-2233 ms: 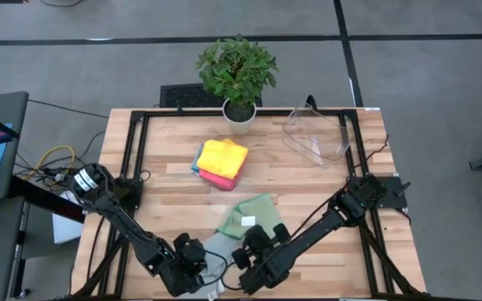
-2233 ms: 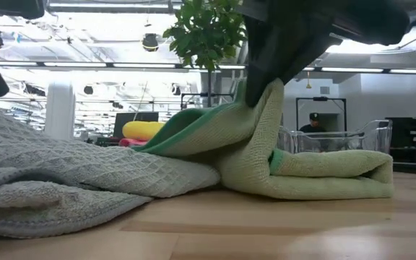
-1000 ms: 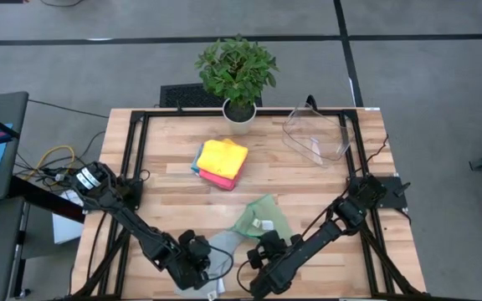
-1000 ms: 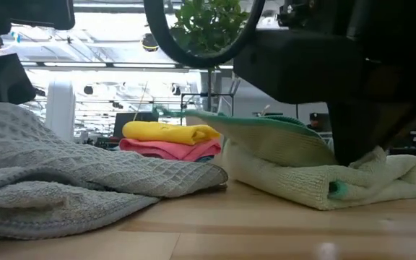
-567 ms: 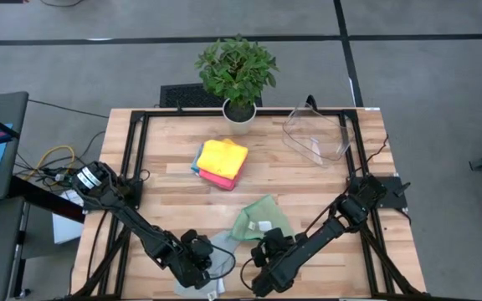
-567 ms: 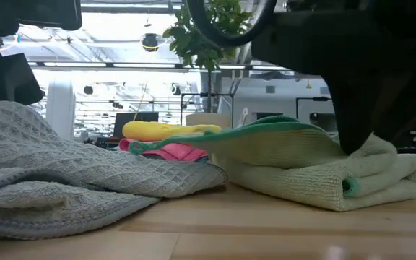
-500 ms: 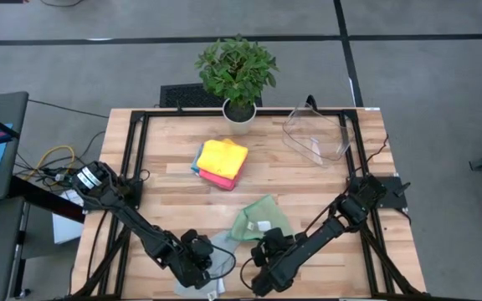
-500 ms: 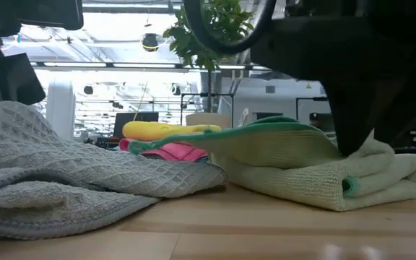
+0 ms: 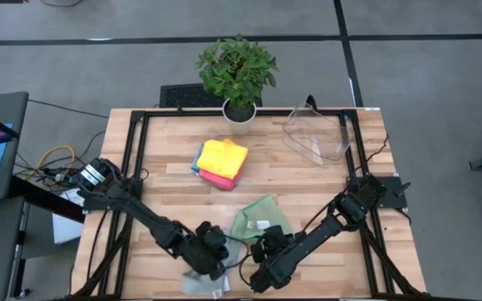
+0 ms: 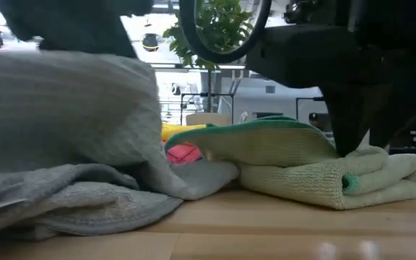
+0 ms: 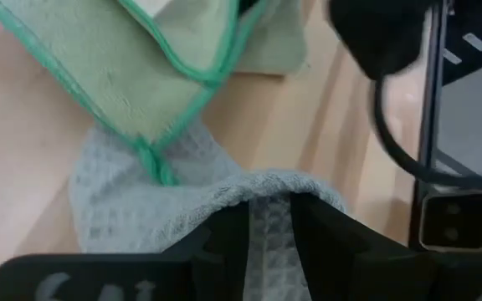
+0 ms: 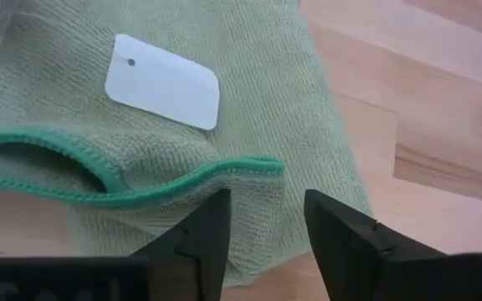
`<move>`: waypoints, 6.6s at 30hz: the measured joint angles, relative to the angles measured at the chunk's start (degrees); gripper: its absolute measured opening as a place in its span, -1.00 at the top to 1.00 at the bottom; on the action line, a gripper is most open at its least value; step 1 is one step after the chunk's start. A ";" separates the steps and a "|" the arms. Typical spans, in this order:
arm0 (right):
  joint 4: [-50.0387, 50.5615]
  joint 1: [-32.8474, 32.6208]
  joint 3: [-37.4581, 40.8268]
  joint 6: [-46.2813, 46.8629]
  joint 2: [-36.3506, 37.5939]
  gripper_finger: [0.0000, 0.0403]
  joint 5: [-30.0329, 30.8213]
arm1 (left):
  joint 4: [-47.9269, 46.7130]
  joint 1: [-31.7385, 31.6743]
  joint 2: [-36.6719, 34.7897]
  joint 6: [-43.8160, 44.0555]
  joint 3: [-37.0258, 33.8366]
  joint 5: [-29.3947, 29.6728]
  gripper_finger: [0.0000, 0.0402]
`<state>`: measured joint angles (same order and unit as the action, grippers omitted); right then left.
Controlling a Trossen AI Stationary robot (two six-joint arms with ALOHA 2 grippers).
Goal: Fold microfiber towels
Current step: Fold the light green microfiber towel
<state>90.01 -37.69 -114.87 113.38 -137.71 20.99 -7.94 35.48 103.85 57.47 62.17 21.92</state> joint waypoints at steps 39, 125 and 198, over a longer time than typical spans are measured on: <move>0.02 -2.06 0.00 -1.00 0.15 0.16 0.27 | 11.34 -5.02 -12.29 1.94 -11.16 -13.87 0.27; -0.61 -1.91 9.26 -20.55 16.56 0.00 2.23 | -6.30 -33.97 -20.49 -21.99 1.86 -23.21 1.00; -40.68 2.62 48.92 -30.85 38.10 0.94 -4.17 | -14.98 -33.85 -27.75 -18.72 1.77 -14.92 0.42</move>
<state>49.33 -35.07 -65.95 82.53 -99.61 16.82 -22.92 1.63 76.09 38.76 63.94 7.00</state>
